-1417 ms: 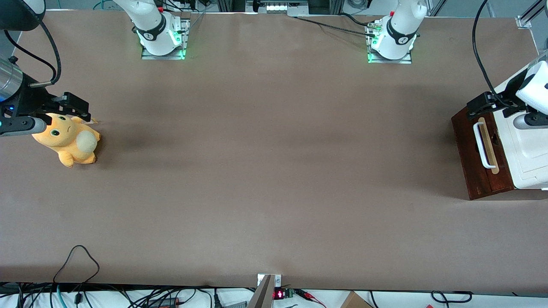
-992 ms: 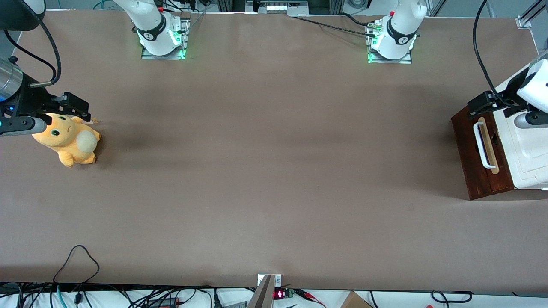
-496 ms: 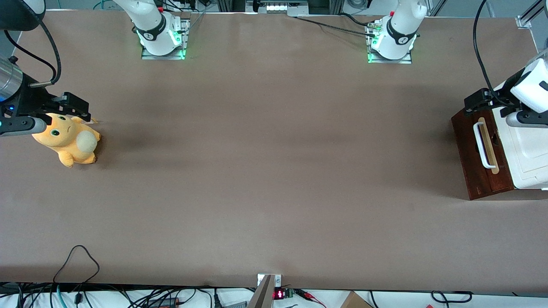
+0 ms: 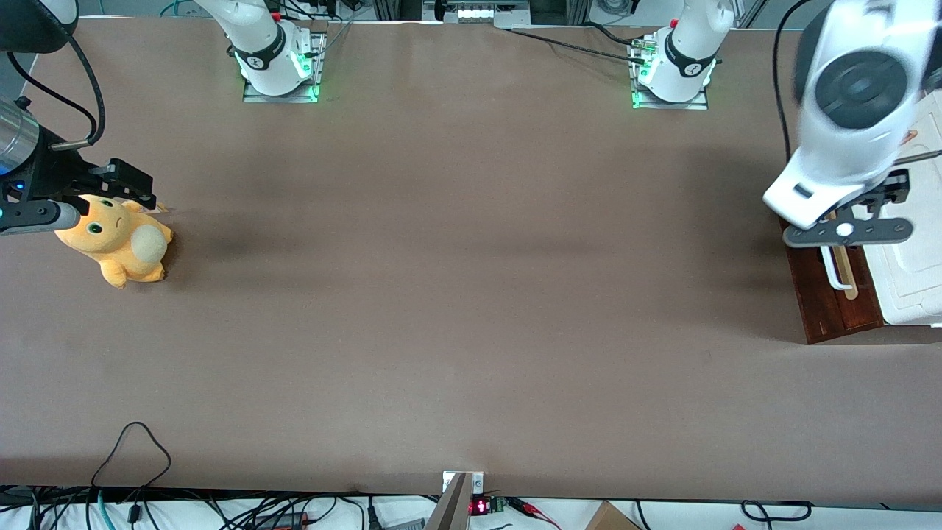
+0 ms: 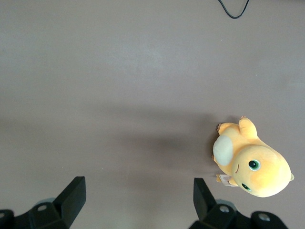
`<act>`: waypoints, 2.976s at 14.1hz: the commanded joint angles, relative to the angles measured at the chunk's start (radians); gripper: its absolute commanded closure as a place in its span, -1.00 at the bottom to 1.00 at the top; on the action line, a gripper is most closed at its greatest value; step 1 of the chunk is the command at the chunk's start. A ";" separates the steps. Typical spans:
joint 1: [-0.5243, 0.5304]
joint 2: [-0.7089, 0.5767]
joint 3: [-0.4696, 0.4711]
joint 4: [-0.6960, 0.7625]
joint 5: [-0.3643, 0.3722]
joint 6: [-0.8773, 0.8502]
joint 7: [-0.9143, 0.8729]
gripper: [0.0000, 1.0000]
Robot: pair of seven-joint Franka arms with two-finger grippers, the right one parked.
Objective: Open lower drawer with left arm only
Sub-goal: 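Move the open left gripper down to the lower drawer's white handle, then close the left gripper around the white drawer handle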
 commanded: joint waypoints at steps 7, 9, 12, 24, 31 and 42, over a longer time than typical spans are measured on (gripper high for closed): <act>0.018 0.318 -0.053 -0.241 0.499 -0.100 -0.651 -0.84; 0.041 0.376 -0.053 -0.254 0.565 -0.124 -0.691 -0.83; 0.073 0.431 -0.052 -0.277 0.656 -0.137 -0.730 -0.80; 0.105 0.510 -0.049 -0.335 0.797 -0.187 -0.823 -0.41; 0.121 0.513 -0.049 -0.335 0.801 -0.183 -0.820 0.03; 0.122 0.533 -0.050 -0.329 0.829 -0.180 -0.811 0.33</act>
